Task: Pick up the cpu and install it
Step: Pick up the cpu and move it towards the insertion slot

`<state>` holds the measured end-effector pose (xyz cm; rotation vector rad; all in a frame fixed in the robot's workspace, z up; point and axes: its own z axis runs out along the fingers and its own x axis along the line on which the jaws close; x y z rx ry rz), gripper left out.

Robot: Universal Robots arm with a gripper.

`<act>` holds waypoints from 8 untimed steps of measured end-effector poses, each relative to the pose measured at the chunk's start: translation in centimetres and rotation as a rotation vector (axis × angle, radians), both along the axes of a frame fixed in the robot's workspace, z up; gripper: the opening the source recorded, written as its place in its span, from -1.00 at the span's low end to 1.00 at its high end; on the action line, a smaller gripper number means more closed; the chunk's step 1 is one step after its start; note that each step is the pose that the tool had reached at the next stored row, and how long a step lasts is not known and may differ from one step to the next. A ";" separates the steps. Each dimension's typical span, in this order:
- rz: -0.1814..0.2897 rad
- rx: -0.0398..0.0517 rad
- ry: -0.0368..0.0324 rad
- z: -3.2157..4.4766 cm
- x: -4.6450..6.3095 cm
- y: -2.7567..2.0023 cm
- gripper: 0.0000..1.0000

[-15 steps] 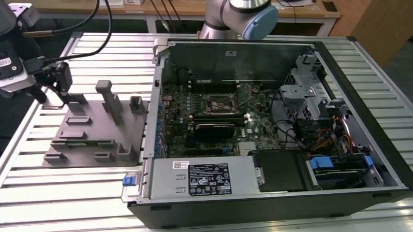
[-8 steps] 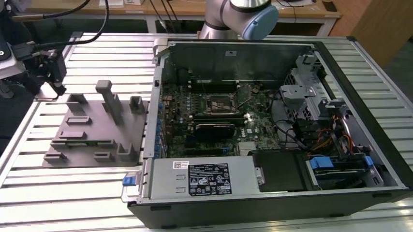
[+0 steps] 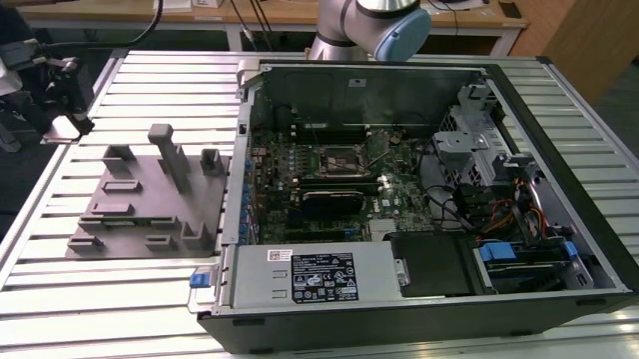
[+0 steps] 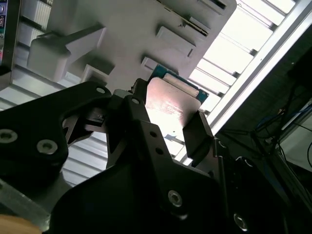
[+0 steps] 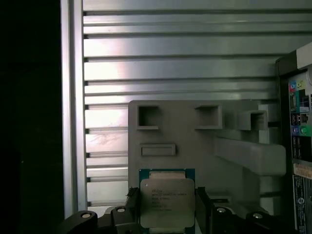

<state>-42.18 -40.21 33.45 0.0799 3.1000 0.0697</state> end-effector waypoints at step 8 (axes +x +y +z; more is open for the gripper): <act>0.000 -0.0001 -0.0020 2.40 0.0 0.01 0.08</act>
